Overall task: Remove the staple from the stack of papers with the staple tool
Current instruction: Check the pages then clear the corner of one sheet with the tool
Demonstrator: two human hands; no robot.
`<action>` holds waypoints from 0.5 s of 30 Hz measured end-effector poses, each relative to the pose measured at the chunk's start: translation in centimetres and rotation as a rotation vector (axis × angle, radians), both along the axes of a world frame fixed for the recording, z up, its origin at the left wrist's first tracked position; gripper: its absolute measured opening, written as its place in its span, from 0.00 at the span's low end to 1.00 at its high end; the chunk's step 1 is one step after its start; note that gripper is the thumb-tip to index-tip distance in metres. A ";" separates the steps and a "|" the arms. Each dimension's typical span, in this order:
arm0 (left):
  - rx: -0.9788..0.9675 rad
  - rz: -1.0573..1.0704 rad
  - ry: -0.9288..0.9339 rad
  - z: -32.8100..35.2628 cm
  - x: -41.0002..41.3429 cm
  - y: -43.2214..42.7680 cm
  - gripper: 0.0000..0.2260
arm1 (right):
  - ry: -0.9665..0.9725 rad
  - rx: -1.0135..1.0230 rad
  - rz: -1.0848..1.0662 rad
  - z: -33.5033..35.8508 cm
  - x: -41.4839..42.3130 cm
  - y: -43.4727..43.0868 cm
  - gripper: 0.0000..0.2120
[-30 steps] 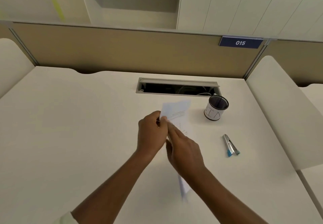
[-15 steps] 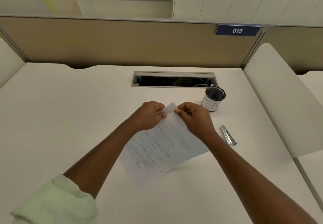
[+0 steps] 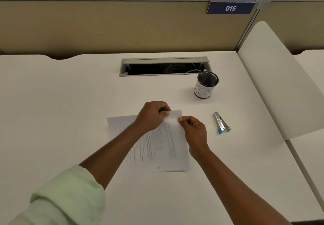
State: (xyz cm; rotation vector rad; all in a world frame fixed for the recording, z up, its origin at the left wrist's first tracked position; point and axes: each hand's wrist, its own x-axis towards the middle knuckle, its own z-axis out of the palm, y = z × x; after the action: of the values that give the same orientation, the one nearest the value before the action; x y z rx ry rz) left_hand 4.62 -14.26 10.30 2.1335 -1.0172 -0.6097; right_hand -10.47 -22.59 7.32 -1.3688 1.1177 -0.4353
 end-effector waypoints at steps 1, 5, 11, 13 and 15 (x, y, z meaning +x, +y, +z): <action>-0.005 -0.008 -0.012 -0.5 -0.3 -0.1 0.06 | 0.005 0.013 -0.015 -0.4 -0.2 0.0 0.05; -0.038 -0.028 -0.028 -2.5 -1.7 -0.1 0.12 | 0.029 0.007 -0.037 -1.9 -1.3 -0.3 0.05; -0.085 -0.050 -0.068 -4.2 -3.9 -0.7 0.15 | 0.068 -0.088 -0.078 -3.6 -2.8 -1.0 0.05; -0.091 -0.063 -0.096 -4.6 -4.4 -0.8 0.16 | 0.073 -0.109 -0.086 -4.0 -3.0 -1.1 0.07; -0.095 -0.075 -0.117 -5.0 -4.8 -0.8 0.17 | 0.072 -0.111 -0.081 -4.4 -3.3 -1.1 0.07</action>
State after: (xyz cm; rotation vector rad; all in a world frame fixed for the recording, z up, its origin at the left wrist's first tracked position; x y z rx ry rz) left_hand -0.15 -15.03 5.31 2.0748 -1.1711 -0.4664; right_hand -13.80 -23.73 2.93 -1.4489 1.2265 -0.5162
